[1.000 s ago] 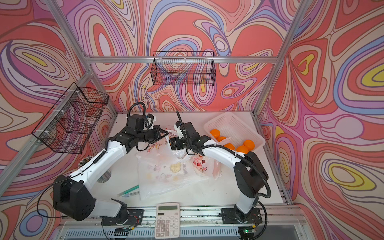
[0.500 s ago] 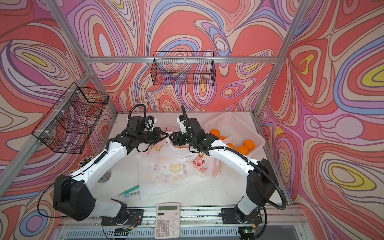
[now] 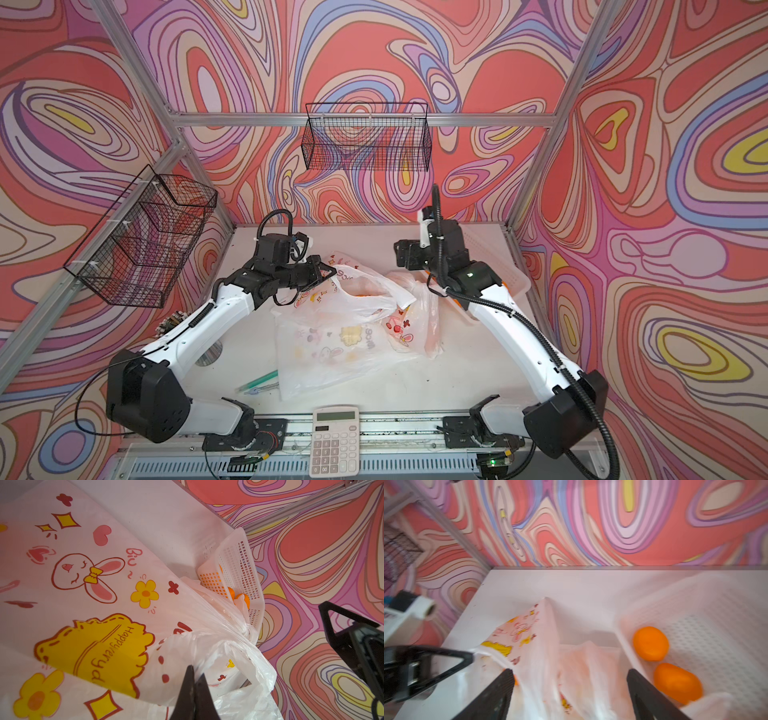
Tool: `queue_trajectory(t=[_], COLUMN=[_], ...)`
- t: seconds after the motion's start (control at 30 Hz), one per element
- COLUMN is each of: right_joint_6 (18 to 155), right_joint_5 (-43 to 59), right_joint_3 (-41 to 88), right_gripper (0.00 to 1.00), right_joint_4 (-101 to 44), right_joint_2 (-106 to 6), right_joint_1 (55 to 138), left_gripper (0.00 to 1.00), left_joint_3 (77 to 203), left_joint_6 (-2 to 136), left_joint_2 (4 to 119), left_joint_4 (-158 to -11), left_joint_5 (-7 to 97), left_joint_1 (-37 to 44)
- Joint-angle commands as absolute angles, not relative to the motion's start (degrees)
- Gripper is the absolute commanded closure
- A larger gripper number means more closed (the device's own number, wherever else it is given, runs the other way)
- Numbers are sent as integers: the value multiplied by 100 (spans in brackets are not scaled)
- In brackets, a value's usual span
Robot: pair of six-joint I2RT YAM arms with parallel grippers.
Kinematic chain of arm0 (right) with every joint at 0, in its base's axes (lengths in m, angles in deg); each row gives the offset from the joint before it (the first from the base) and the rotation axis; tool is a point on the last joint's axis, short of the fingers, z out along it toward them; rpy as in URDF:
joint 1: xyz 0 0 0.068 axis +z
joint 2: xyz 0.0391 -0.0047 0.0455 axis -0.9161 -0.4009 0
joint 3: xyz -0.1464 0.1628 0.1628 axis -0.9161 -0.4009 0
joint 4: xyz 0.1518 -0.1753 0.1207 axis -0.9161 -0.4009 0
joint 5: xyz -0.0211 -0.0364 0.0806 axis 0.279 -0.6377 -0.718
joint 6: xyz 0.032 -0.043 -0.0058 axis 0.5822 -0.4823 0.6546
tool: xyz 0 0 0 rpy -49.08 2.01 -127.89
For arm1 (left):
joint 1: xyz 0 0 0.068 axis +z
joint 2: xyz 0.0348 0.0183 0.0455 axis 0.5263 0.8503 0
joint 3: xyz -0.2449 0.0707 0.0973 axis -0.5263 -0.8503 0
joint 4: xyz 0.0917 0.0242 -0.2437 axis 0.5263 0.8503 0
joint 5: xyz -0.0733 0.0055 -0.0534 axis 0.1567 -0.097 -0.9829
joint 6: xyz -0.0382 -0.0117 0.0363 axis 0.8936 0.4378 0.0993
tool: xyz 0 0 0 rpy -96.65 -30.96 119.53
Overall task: Place the oranges into plastic bags & tie knots
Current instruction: Pick up the orange from the basket.
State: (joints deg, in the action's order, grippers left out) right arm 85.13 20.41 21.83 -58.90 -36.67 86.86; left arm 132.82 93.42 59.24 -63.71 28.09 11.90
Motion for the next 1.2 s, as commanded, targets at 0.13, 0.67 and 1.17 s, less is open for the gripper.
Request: queue_trajectory(t=[0.13,0.67,1.17], right_joint_6=[7865,7684,7686], right_joint_5=[2140,2901,2096], right_joint_3=[1753,2084,2217], right_gripper=[10,4,15], right_joint_4=[-7170,-7022,-6512], right_joint_2=[-3848,-5759,-6983], right_joint_1=[6871,5412,5371], left_gripper=[100,100,100], left_joint_3=[13291,13287,13254], left_joint_6=[9287,9266,9217], left_joint_2=[5783,5757,5722], left_joint_4=[-6372,-6470,-6405], left_joint_5=[2867,2659,2692], left_joint_1=[1238,1235,1241])
